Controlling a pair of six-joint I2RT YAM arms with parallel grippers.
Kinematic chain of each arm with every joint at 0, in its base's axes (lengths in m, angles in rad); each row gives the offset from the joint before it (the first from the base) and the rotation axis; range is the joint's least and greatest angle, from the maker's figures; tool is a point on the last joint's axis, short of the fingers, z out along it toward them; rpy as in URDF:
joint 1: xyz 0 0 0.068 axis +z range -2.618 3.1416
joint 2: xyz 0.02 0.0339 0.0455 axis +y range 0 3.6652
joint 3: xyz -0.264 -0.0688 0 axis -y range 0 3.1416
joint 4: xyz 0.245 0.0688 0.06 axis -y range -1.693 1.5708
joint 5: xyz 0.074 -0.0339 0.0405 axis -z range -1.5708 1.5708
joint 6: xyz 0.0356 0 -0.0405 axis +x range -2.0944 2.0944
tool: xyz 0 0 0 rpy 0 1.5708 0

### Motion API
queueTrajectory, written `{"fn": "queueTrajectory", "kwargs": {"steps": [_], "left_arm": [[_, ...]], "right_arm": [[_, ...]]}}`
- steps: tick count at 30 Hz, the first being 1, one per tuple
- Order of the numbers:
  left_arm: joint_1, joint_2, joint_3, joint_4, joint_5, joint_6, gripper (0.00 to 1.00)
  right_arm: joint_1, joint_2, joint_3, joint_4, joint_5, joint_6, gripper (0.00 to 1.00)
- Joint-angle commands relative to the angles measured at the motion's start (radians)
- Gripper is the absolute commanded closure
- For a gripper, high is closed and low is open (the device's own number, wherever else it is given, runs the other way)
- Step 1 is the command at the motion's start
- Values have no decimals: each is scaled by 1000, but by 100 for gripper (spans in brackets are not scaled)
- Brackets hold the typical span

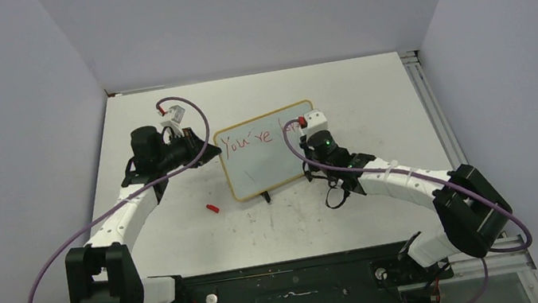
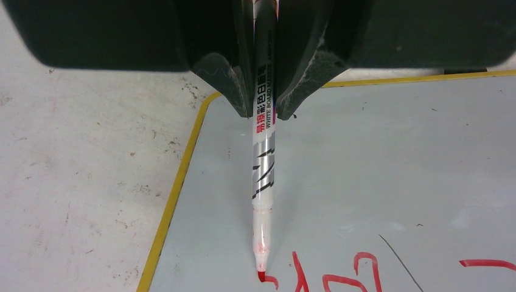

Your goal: Write a sentence on the whiteboard

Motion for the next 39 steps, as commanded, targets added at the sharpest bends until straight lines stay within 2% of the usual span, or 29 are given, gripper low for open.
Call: {"fn": "queueTrajectory", "kwargs": {"steps": [1, 17, 39], "left_arm": [[6, -37, 15, 29, 9, 11, 100], [6, -36, 15, 27, 9, 12, 100], [7, -35, 15, 28, 11, 12, 100]], "right_arm": [[-15, 5, 19, 12, 31, 12, 95], [-20, 19, 59, 25, 15, -25, 95], [13, 9, -3, 37, -13, -20, 95]]}}
